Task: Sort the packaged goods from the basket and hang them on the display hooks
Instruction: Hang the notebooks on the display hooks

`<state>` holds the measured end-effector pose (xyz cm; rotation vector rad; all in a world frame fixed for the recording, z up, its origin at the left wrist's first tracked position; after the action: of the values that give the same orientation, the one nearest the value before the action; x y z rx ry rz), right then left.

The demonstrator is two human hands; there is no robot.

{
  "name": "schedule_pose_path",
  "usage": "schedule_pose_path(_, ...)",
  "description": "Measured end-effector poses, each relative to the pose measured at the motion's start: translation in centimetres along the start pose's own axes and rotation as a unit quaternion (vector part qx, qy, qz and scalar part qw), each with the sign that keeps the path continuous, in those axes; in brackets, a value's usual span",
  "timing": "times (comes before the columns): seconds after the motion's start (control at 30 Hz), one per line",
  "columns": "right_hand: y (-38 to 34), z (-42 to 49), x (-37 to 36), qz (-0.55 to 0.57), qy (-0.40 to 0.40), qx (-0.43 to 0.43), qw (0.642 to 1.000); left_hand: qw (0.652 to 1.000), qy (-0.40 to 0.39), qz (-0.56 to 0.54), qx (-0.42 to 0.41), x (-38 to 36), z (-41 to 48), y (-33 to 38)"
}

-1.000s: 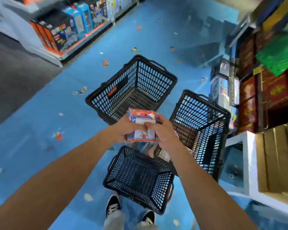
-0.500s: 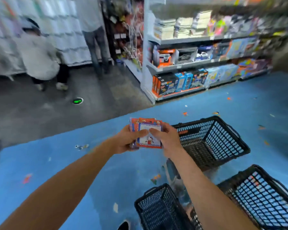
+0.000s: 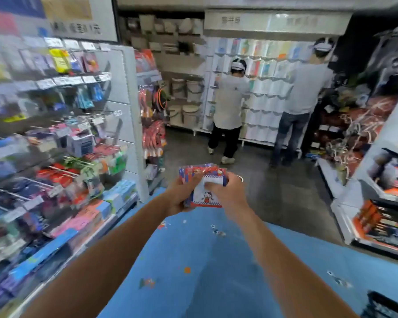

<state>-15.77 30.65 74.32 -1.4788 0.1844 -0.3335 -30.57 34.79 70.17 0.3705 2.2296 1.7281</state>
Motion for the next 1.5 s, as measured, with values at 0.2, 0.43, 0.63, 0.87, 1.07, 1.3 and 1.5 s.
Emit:
schedule_pose_path(0.2,-5.0,0.5,-19.5,-0.007,-0.203,0.039,0.978,0.989,0.127,-0.026,-0.072,17.5,-4.6,3.6)
schedule_pose_path(0.43,-9.4,2.2,-36.1,0.084,-0.302,0.041,0.949,0.951,0.275,-0.077,-0.115,34.0,-9.2,7.5)
schedule_pose_path(0.63,-10.9,4.2,-44.7,0.117,-0.353,0.037,0.928,0.901,0.411,-0.059,-0.128,44.2,-12.4,6.2)
schedule_pose_path(0.87,-10.8,7.3,-52.4,0.105,-0.389,0.050,0.914,0.857,0.483,0.020,-0.176,51.3,-14.1,7.1)
schedule_pose_path(1.07,-10.7,11.4,-56.9,0.109,-0.453,0.075,0.881,0.852,0.470,0.107,-0.203,53.1,-9.6,9.5)
schedule_pose_path(1.3,-11.9,18.9,-61.7,0.118,-0.511,0.113,0.844,0.866,0.464,0.082,-0.168,53.9,-1.4,13.5)
schedule_pose_path(1.5,-11.6,22.8,-65.6,0.107,-0.554,0.129,0.815,0.832,0.520,0.109,-0.157,56.4,1.7,14.8)
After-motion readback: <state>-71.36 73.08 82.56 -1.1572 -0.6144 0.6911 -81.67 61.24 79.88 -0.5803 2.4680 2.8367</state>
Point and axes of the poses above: each hand's wrist, its own z-axis towards the middle knuckle, its own x-axis out of the back of the hand, y = z × x, the point moved 9 cm from there along z, towards the middle knuckle
